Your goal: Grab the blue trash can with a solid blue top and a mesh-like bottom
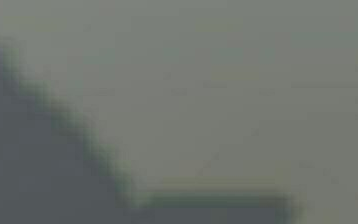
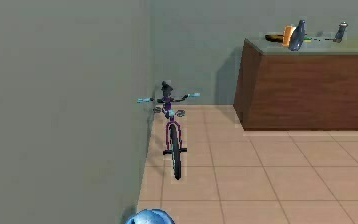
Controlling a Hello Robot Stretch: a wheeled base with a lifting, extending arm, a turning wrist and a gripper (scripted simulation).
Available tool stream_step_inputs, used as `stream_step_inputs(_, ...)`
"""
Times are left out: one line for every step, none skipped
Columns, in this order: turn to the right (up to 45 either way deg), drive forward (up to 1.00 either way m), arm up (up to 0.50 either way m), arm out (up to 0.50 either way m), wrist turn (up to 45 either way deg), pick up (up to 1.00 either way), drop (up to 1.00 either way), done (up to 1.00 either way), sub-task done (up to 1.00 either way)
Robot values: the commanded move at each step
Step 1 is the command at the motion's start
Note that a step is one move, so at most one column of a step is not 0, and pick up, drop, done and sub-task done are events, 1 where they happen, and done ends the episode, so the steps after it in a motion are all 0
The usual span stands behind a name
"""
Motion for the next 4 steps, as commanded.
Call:
stream_step_inputs(0.0, 0.00, 0.46, 0.00, 0.0, 0.00, 0.00, 0.00, 0.00)
stream_step_inputs(0.0, 0.00, 0.00, 0.18, 0.0, 0.00, 0.00, 0.00, 0.00)
stream_step_inputs(0.0, 0.00, 0.00, 0.00, 45.0, 0.00, 0.00, 0.00, 0.00)
stream_step_inputs(0.0, 0.00, 0.00, 0.00, 45.0, 0.00, 0.00, 0.00, 0.00)
